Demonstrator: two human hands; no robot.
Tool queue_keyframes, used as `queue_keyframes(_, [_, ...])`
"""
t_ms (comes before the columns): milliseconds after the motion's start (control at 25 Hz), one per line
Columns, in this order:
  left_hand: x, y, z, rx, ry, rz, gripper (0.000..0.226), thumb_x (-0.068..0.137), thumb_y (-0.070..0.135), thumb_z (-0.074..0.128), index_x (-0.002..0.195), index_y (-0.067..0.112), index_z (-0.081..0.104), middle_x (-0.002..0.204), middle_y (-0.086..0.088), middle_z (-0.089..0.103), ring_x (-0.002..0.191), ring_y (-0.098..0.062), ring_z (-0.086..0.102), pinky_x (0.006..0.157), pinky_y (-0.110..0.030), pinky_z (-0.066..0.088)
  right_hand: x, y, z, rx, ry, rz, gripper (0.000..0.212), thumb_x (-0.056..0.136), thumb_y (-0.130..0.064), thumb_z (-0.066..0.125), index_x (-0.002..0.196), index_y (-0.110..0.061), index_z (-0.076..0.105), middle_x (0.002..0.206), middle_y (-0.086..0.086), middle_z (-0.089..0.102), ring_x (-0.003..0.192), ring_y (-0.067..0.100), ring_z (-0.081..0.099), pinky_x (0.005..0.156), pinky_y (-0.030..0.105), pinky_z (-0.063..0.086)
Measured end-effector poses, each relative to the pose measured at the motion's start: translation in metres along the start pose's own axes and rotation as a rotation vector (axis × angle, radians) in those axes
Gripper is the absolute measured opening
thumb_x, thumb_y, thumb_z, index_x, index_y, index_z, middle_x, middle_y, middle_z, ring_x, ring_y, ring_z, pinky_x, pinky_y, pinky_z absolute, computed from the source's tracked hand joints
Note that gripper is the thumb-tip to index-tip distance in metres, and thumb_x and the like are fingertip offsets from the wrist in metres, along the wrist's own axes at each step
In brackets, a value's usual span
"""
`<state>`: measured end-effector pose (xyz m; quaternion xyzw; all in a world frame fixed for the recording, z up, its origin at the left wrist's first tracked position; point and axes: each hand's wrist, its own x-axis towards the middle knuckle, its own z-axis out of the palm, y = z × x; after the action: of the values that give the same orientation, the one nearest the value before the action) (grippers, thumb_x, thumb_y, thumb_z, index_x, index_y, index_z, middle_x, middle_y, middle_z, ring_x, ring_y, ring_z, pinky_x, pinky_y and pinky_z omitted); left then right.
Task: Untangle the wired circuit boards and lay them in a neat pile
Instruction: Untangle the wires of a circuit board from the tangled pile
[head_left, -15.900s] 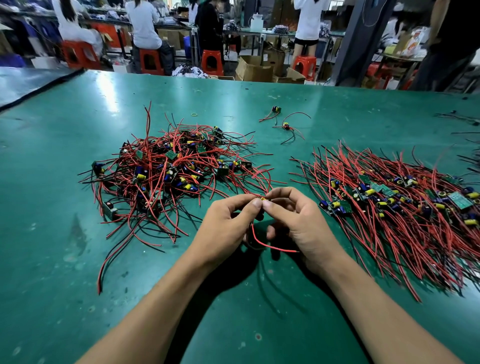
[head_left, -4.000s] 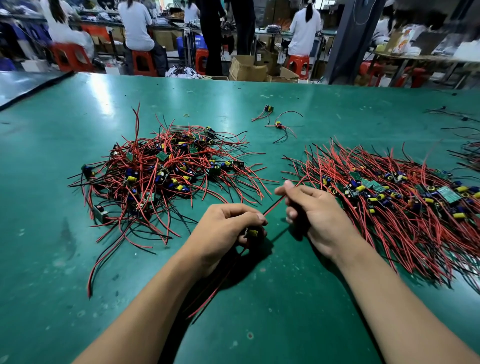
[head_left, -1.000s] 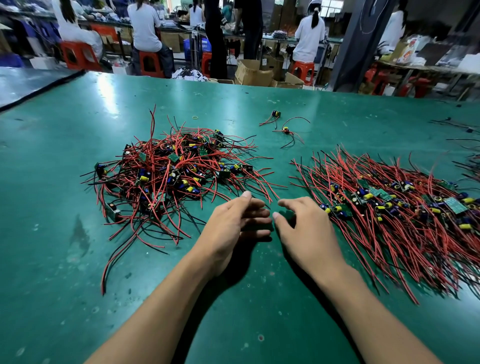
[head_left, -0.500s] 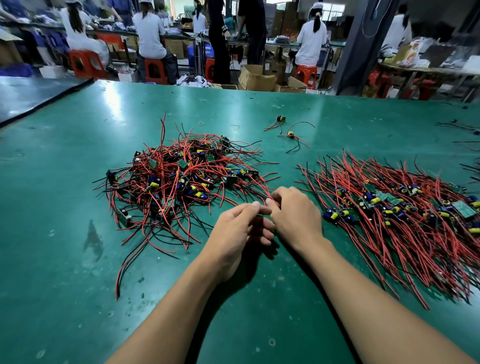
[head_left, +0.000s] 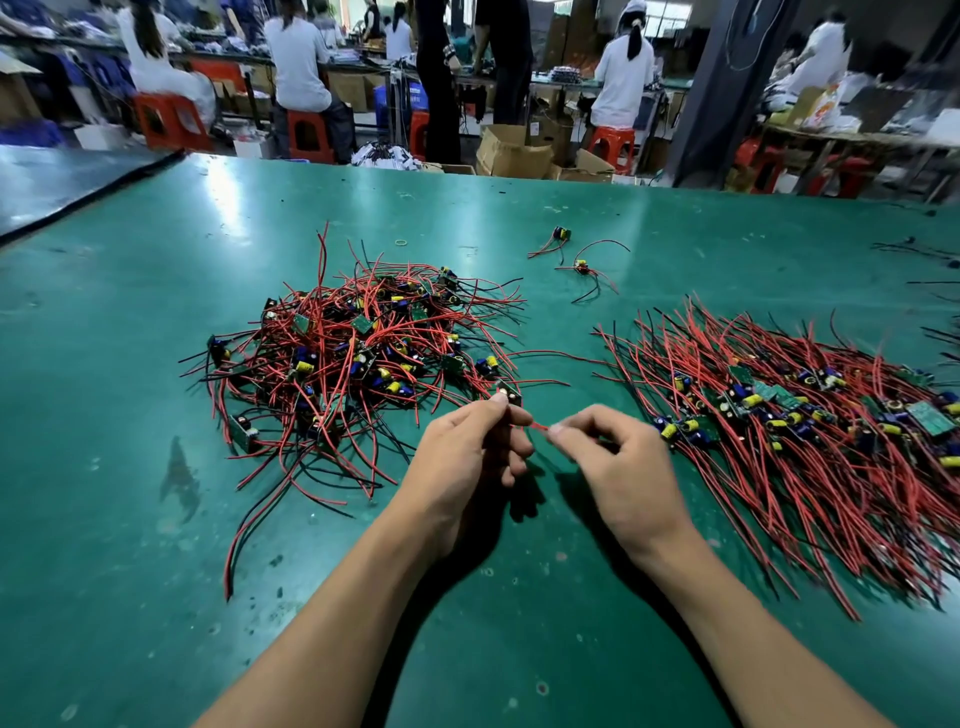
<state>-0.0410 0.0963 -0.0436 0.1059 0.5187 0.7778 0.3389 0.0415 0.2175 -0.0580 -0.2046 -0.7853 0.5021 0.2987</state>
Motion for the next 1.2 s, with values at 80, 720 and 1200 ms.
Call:
queue_keyframes(80, [0.000,0.001,0.001,0.000,0.011,-0.005,0.029,0.101,0.023,0.049,0.085,0.003,0.063,0.059,-0.006,0.058,0.045,-0.014,0.048,0.042,-0.020,0.035,0.004,-0.005,-0.011,0.221,0.096,-0.001,0.019,0.086,-0.012,0.070,0.067,-0.014,0.066,0.057,-0.007,0.060,0.054,0.003,0.050,0.053,0.018,0.039])
queue_keyframes(720, [0.000,-0.003,-0.006,0.351,-0.194,0.075,0.046,0.083,-0.012,0.060,0.115,0.020,0.069,0.105,-0.001,0.071,0.068,-0.022,0.053,0.056,-0.024,0.046,0.015,-0.031,-0.049,1.264,-0.485,0.418,0.019,0.078,-0.023,0.054,0.061,-0.015,0.053,0.055,-0.007,0.034,0.038,0.005,0.028,0.038,0.018,0.024])
queue_keyframes(1200, [-0.006,-0.019,0.012,0.507,0.011,0.283,0.018,0.094,0.021,0.063,0.086,0.010,0.075,0.079,-0.001,0.076,0.058,-0.001,0.060,0.063,-0.025,0.050,0.015,-0.011,-0.027,0.648,-0.100,0.125,0.024,0.077,-0.034,0.075,0.088,-0.016,0.064,0.070,-0.006,0.057,0.058,0.008,0.050,0.052,0.020,0.041])
